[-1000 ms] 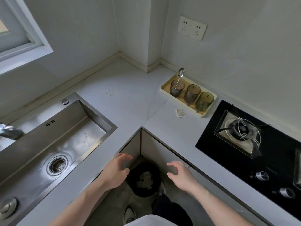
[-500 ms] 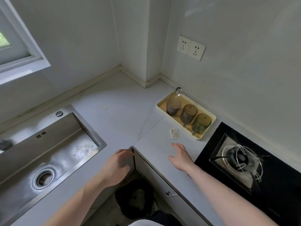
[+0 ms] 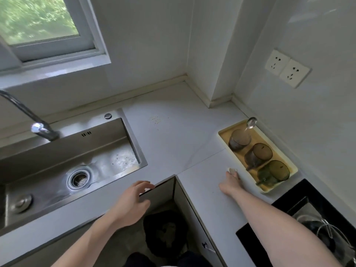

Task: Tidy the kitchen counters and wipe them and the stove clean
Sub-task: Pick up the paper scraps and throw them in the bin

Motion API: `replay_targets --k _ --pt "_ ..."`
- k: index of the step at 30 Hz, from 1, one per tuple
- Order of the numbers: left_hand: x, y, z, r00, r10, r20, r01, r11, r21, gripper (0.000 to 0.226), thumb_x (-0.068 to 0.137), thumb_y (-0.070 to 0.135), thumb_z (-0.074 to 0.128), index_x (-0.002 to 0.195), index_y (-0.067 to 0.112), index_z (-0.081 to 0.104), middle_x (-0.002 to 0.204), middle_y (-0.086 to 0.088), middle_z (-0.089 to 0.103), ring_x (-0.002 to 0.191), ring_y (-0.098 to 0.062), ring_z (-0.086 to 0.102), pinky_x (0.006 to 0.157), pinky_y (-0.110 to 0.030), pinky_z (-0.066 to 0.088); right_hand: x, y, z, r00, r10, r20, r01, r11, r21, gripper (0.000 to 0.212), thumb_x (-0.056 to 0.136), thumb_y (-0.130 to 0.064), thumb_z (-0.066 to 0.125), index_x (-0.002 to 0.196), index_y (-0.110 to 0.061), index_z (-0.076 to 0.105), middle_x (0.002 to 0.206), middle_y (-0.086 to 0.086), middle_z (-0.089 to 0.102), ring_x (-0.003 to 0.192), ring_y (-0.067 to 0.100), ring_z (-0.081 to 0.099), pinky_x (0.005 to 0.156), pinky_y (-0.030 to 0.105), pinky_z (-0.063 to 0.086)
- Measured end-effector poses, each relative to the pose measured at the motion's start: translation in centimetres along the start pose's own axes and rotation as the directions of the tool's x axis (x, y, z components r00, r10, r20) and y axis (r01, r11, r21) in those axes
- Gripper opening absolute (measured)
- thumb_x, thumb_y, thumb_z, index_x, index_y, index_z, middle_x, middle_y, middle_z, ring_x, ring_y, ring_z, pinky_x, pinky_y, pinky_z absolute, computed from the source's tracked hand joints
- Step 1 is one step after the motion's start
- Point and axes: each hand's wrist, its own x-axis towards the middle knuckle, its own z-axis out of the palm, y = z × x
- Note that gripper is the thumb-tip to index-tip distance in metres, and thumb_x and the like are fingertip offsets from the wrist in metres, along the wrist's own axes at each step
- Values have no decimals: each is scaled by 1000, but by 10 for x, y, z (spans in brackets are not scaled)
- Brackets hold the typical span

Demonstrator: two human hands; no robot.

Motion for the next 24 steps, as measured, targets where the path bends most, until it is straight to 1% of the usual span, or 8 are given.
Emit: replay_targets --k 4,9,12,14,17,19,21,24 --pt "-9 -16 -2 998 -55 -7 55 998 -5 44 83 27 56 123 45 59 137 25 48 119 -1 56 101 -30 51 -14 -3 -6 994 -35 -100 35 999 -8 72 99 -28 49 161 -11 16 170 0 8 153 24 21 121 47 29" --pt "-11 -39 4 995 -92 30 87 987 137 49 87 22 59 135 36 57 146 15 47 133 -11 49 112 -29 41 -77 -16 9 943 -213 -254 277 928 248 57 101 -22 55 155 -15 39 160 -3 36 143 19 40 118 35 35" --pt "-7 -59 3 990 -121 76 98 962 256 55 86 23 60 140 30 55 155 7 41 142 -18 39 118 -33 35 -126 -27 40 907 -335 -254 407 854 325 50 100 -18 57 149 -17 49 150 -10 48 136 9 46 115 30 39" --pt "-2 -71 0 984 -143 102 107 948 298 58 84 24 59 142 31 53 158 3 36 146 -23 32 119 -36 33 -150 -34 67 911 -363 -198 411 843 348 47 99 -19 58 146 -21 54 145 -15 51 131 1 47 113 28 42" --pt "6 -91 -6 971 -171 165 93 913 397 66 86 23 58 149 28 43 163 0 25 150 -29 20 120 -39 30 -172 -42 117 958 -278 -74 285 879 382 43 96 -23 61 139 -25 61 138 -14 59 123 4 57 105 18 42" --pt "11 -102 -11 966 -162 202 51 884 464 72 84 24 56 153 27 36 164 -4 19 152 -33 14 122 -38 24 -180 -44 147 984 -165 59 126 900 418 44 94 -29 63 138 -26 62 136 -7 64 116 9 62 100 21 46" --pt "14 -114 -17 961 -124 247 -25 852 523 77 77 23 53 151 30 33 162 -3 17 151 -35 14 122 -37 23 -186 -46 171 987 -62 150 -7 906 422 48 94 -31 63 141 -24 59 141 -1 60 123 16 60 102 24 45" --pt "16 -135 -26 956 -74 285 -117 794 596 93 72 8 51 155 38 18 167 0 1 155 -33 4 123 -40 26 -192 -51 200 970 64 232 -157 899 408 50 96 -27 61 145 -21 56 148 3 54 131 22 55 103 26 41"
